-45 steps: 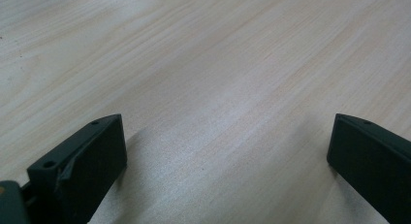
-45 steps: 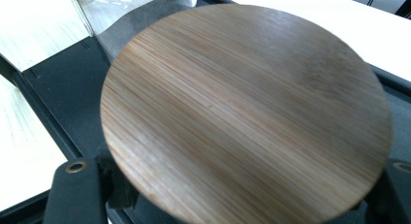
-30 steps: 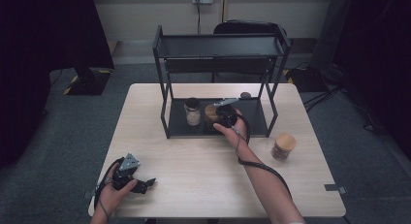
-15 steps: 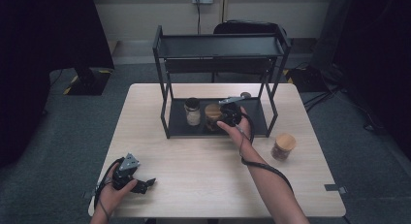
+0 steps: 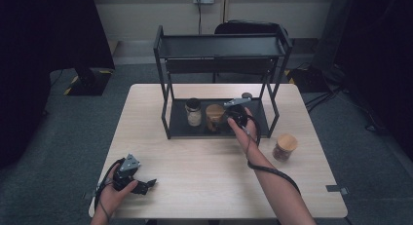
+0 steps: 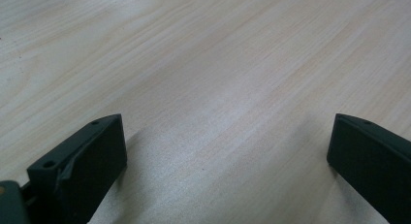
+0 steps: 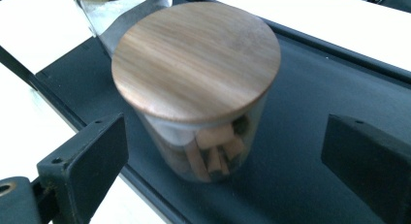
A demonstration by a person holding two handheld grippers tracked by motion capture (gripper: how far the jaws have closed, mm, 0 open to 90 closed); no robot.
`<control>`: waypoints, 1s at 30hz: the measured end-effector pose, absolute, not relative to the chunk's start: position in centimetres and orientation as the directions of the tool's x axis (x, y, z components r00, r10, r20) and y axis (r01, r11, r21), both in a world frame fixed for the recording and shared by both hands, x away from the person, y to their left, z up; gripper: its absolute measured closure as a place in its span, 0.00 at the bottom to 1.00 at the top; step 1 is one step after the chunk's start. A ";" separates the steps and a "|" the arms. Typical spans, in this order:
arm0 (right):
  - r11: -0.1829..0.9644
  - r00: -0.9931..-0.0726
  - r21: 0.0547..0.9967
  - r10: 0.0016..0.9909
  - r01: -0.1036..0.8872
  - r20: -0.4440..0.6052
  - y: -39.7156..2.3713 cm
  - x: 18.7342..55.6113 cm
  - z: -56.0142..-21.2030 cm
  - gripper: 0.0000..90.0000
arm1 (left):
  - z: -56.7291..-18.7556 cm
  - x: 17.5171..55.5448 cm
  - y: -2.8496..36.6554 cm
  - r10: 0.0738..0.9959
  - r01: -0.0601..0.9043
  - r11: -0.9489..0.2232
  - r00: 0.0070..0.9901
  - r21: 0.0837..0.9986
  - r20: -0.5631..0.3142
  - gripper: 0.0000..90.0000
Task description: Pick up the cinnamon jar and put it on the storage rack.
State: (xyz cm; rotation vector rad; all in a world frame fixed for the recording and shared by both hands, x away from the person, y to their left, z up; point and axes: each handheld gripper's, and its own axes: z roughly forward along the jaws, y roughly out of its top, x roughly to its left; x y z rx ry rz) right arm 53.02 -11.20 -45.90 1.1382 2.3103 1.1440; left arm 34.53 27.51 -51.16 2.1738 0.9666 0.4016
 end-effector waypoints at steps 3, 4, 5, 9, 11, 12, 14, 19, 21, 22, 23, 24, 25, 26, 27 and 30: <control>0.365 -0.634 0.777 0.771 0.513 0.057 -11.3 52.5 -45.8 0.02 | -51.2 34.5 27.5 0.741 0.519 -0.466 0.671 0.717 -0.005 0.00; 0.366 -0.635 0.776 0.770 0.515 0.058 -11.4 52.3 -45.8 0.02 | -51.2 34.5 27.5 0.741 0.519 -0.466 0.671 0.717 -0.005 0.00; 0.367 -0.637 0.775 0.769 0.514 0.058 -11.5 52.1 -45.8 0.02 | -51.2 34.5 27.5 0.741 0.519 -0.466 0.671 0.717 -0.005 0.00; 0.365 -0.639 0.776 0.767 0.514 0.062 -11.6 51.4 -46.0 0.02 | -51.2 34.5 27.5 0.741 0.519 -0.465 0.671 0.717 -0.005 0.00; 0.362 -0.642 0.776 0.763 0.517 0.072 -11.6 51.1 -46.0 0.02 | -51.2 34.5 27.5 0.741 0.519 -0.466 0.671 0.717 -0.005 0.00; 0.358 -0.643 0.775 0.761 0.520 0.080 -11.7 50.9 -46.0 0.03 | -51.2 34.5 27.5 0.741 0.519 -0.465 0.671 0.717 -0.005 0.00; 0.354 -0.644 0.776 0.760 0.523 0.088 -11.7 50.6 -46.0 0.03 | -51.2 34.5 27.5 0.741 0.519 -0.465 0.671 0.717 -0.005 0.00; 0.352 -0.645 0.772 0.758 0.529 0.097 -12.1 49.7 -46.0 0.03 | -51.2 34.5 27.5 0.741 0.519 -0.466 0.671 0.717 -0.005 0.00; 0.353 -0.649 0.773 0.755 0.528 0.099 -12.4 49.4 -45.9 0.03 | -51.2 34.5 27.5 0.741 0.519 -0.466 0.672 0.716 -0.005 0.00; 0.353 -0.652 0.774 0.751 0.526 0.100 -12.5 49.2 -45.9 0.03 | -51.2 34.5 27.5 0.741 0.519 -0.466 0.672 0.717 -0.005 0.00; 0.353 -0.653 0.773 0.750 0.528 0.103 -12.6 49.0 -45.9 0.03 | -51.2 34.5 27.5 0.740 0.519 -0.467 0.672 0.716 -0.005 0.00; 0.358 -0.656 0.771 0.748 0.526 0.101 -12.8 48.9 -45.9 0.03 | -51.2 34.5 27.5 0.740 0.518 -0.467 0.673 0.717 -0.005 0.00; 0.359 -0.657 0.770 0.747 0.527 0.101 -12.9 48.7 -45.9 0.03 | -51.2 34.5 27.5 0.740 0.518 -0.467 0.673 0.716 -0.005 0.00; 0.359 -0.659 0.772 0.745 0.525 0.101 -13.1 48.6 -45.9 0.03 | -51.2 34.5 27.5 0.740 0.518 -0.467 0.673 0.716 -0.005 0.00; 0.358 -0.659 0.771 0.745 0.526 0.103 -13.2 48.4 -45.9 0.03 | -51.2 34.5 27.5 0.740 0.518 -0.467 0.673 0.716 -0.005 0.00; 0.355 -0.659 0.770 0.744 0.530 0.111 -13.6 47.9 -46.0 0.03 | -51.2 34.5 27.5 0.739 0.518 -0.467 0.673 0.716 -0.005 0.00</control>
